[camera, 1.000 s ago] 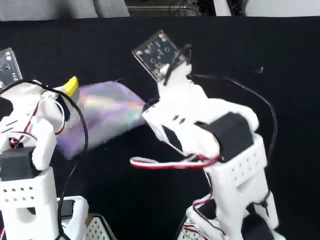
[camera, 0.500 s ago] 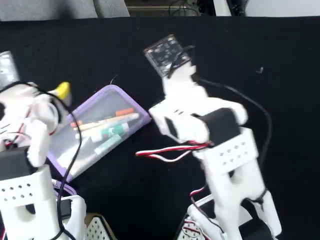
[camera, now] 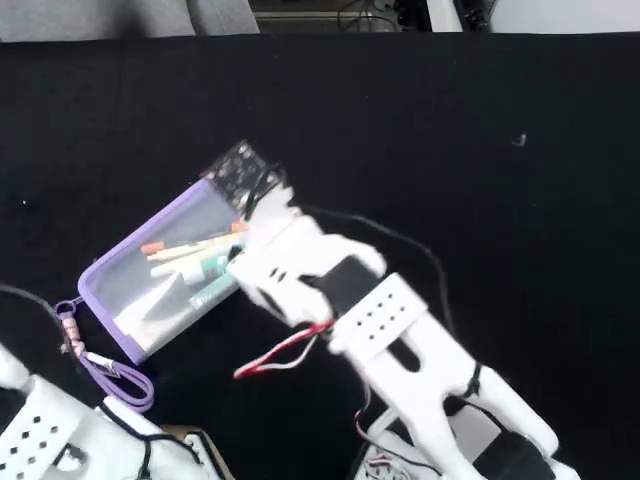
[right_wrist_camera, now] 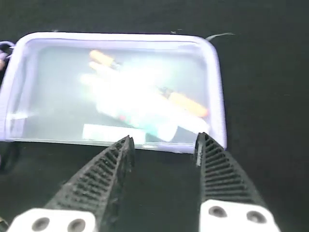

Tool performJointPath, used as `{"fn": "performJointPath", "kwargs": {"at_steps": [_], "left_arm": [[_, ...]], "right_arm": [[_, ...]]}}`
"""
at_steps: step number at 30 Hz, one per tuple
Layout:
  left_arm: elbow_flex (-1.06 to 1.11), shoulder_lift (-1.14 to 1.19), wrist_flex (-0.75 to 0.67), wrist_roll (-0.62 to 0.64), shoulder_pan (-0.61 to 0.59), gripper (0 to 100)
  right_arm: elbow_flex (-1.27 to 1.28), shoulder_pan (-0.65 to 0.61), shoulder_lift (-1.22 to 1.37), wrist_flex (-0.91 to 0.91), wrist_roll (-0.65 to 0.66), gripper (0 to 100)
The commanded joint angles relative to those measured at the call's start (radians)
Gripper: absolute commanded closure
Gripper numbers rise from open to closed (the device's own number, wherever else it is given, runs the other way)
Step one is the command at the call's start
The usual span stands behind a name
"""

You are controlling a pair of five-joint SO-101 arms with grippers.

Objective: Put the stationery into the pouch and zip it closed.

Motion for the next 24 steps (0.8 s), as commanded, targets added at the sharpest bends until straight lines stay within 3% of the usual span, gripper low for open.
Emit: {"fn": "performJointPath", "kwargs": {"at_steps": [1,8,12,24], "left_arm": [[0.114,-0.052,-0.112,-0.014,-0.14,77],[0.369,-0.213,-0.275,-0.018,-0.367,77],[0.469,-0.33,-0.233,-0.149,-0.358,77],[0.622,-0.626,-0.112,-0.074,-0.361,77]], "right_arm": [[0.038,-0.074,-0.033,-0.104,-0.028,79.3],[0.042,-0.175,0.004,-0.203,-0.029,79.3],[-0.021,-0.203,0.154,-0.261,-0.031,79.3],[-0.576,-0.334,0.743,-0.172,-0.031,79.3]]}}
